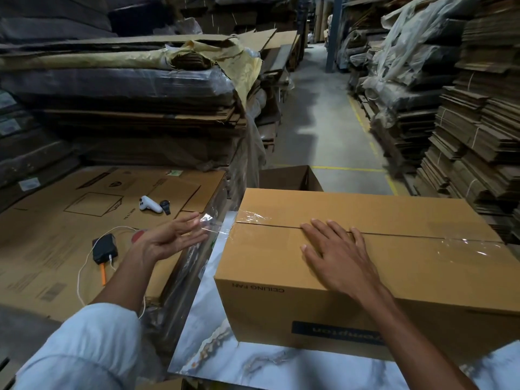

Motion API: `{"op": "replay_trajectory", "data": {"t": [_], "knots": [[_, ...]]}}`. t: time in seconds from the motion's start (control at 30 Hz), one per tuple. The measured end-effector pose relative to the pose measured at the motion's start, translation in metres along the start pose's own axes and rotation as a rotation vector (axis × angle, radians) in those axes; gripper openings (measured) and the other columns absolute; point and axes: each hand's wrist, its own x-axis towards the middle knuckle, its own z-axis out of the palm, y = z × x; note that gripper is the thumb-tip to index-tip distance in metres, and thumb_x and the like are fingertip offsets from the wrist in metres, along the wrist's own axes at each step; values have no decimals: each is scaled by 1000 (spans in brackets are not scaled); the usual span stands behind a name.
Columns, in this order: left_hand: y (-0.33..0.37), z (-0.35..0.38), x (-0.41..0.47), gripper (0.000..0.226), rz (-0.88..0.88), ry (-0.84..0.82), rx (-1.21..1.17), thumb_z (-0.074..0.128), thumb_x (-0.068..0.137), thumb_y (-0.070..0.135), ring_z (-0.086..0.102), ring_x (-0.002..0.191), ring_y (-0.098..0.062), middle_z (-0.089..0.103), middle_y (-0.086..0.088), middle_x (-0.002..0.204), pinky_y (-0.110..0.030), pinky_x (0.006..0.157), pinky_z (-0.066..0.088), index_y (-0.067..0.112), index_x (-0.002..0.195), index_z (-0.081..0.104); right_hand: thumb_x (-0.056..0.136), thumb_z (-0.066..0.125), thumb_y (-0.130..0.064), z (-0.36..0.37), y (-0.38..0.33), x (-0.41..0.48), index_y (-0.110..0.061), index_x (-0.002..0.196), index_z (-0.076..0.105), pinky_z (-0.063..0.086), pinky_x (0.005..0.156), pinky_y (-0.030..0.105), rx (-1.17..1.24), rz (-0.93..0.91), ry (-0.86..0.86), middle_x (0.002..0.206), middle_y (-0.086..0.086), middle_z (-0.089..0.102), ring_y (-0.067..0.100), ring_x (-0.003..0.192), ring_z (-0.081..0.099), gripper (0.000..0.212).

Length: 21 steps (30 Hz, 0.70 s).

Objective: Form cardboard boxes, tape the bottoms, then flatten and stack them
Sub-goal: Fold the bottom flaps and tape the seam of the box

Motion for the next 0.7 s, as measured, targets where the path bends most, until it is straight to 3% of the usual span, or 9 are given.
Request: {"op": "replay_trajectory", "data": {"t": [0.13,0.27,0.33,0.4,0.47,0.53,0.57,0.63,0.7], "knots": [[2,3,5,58,6,-47,-94,64,77,-15,71,107,-39,67,-25,127,-49,76,63,-1,133,56,102,20,-61,-1,0,1,-44,158,16,-4,124,51,3,2,-1,168,-17,11,12,155,6,58],[1,-9,16,107,-16,-116,-177,99,35,-12,68,114,-42,65,-28,130,-57,83,60,-1,132,56,102,20,-61,-1,1,0,-44,157,17,-3,124,52,13,2,-5,168,-17,12,12,155,7,58],[3,-9,17,85,-9,-95,-140,96,56,1,66,117,-41,66,-25,129,-58,93,56,0,131,56,102,21,-61,0,0,0,-44,157,18,-3,124,52,16,1,-4,168,-17,13,12,155,7,58],[5,-6,18,47,26,56,50,80,82,16,67,117,-37,67,-19,127,-55,98,54,6,123,61,102,22,-60,-1,0,0,-44,157,19,-3,124,53,25,0,2,167,-17,14,12,155,8,58],[2,1,21,26,201,314,349,70,93,21,66,111,-27,66,-11,125,-48,96,55,16,116,62,102,23,-59,-1,-1,1,-43,157,21,-2,124,53,36,0,7,167,-16,15,12,155,9,57],[-2,21,13,22,546,589,578,65,96,18,64,103,-17,64,-2,123,-38,91,56,22,117,60,102,23,-59,-1,-2,1,-44,156,21,-3,124,53,44,3,4,167,-16,17,13,155,9,57],[-7,40,2,23,750,634,655,64,96,15,61,100,-13,62,3,119,-33,88,54,22,117,58,101,23,-59,-1,-3,0,-44,156,21,-3,124,53,48,6,7,167,-16,17,13,155,9,57],[-25,88,-21,21,1102,524,786,63,96,11,58,99,-9,61,7,111,-25,86,48,21,114,60,101,24,-60,-2,-4,-1,-43,156,23,-3,124,54,58,7,19,166,-15,20,14,154,11,57],[-52,137,-41,17,1185,223,990,61,99,15,57,102,-5,63,9,111,-19,85,45,21,115,63,102,28,-57,-5,-6,-1,-39,154,30,1,124,55,76,-5,48,164,-12,27,16,153,17,55]]}}
